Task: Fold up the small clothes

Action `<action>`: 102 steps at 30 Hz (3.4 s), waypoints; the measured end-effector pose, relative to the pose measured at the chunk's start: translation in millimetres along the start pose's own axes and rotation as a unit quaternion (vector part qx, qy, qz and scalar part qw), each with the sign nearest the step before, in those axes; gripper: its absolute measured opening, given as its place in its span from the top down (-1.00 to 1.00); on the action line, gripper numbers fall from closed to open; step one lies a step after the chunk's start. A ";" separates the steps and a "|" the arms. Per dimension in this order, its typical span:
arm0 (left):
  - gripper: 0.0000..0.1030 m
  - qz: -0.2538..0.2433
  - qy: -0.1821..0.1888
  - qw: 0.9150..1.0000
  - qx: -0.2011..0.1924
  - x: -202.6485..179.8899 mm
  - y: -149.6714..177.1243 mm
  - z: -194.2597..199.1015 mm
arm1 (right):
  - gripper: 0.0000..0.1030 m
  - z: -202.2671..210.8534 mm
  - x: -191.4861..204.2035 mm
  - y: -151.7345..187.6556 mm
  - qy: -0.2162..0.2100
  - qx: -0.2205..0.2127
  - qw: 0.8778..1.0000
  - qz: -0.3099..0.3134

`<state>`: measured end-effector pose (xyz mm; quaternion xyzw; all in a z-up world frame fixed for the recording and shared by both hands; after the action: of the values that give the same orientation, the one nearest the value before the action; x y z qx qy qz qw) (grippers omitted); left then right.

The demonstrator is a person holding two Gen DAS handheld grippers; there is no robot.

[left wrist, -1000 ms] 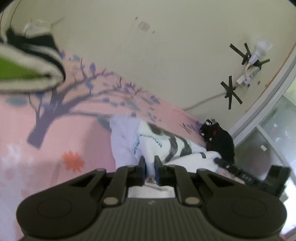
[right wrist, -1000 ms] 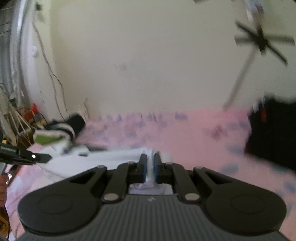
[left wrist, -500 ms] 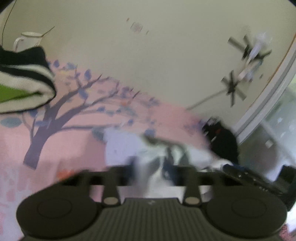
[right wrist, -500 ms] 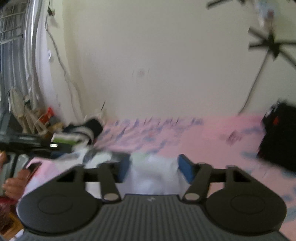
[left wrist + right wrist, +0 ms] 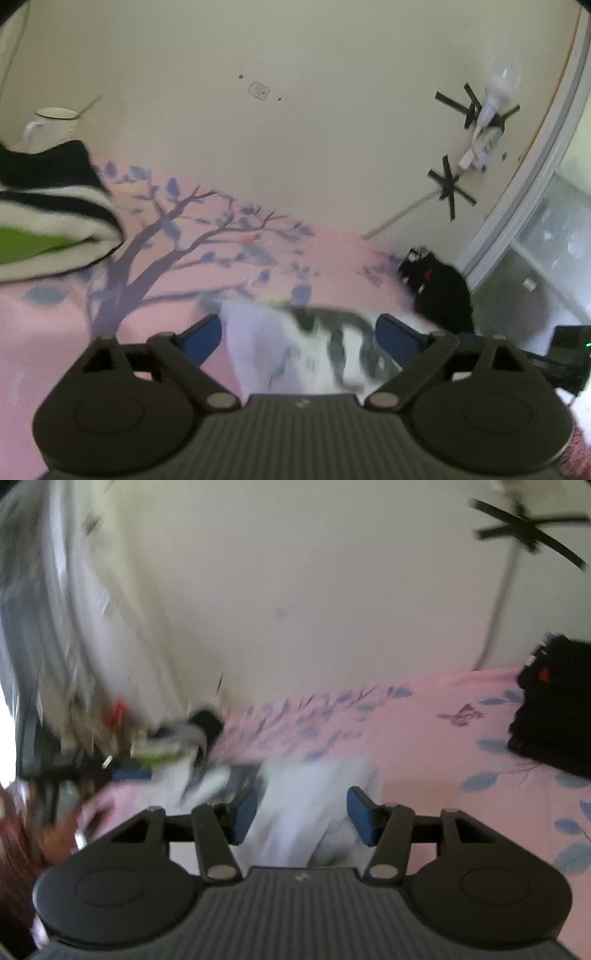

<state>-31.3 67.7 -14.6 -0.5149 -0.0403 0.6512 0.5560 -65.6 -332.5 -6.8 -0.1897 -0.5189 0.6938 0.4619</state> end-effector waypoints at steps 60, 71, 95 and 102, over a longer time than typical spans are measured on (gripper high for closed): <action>0.14 -0.118 0.057 0.977 0.170 -182.2 80.4 -196.8 | -0.12 48.2 -45.7 81.4 0.086 -0.050 0.978 -0.183; -0.44 -0.104 0.108 0.985 0.082 -183.3 49.2 -123.3 | -0.13 50.2 -66.8 30.9 0.108 -0.094 0.980 -0.136; 0.32 -0.189 -0.054 0.980 0.020 -140.5 87.8 -168.9 | 0.30 -83.6 -58.3 26.1 0.077 0.047 0.995 -0.043; 0.32 -0.190 -0.061 0.980 0.014 -142.7 90.3 -162.7 | 0.04 -69.6 -60.9 26.8 0.068 0.026 0.995 -0.069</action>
<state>2.3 -160.3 -57.7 -0.4491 -0.1623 0.5643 0.6735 4.7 -346.5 -71.0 -0.1880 -0.4802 0.6590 0.5475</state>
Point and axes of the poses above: each gripper's, at about its wrist camera, not at the fingertips, and z roughly against the way its jaws point, x to its left, y to its underside, the point moved 6 cm from there along -z, roughly the way its jaws point, and after that the axes turned 13 degrees about z, right-handed, at the moved point
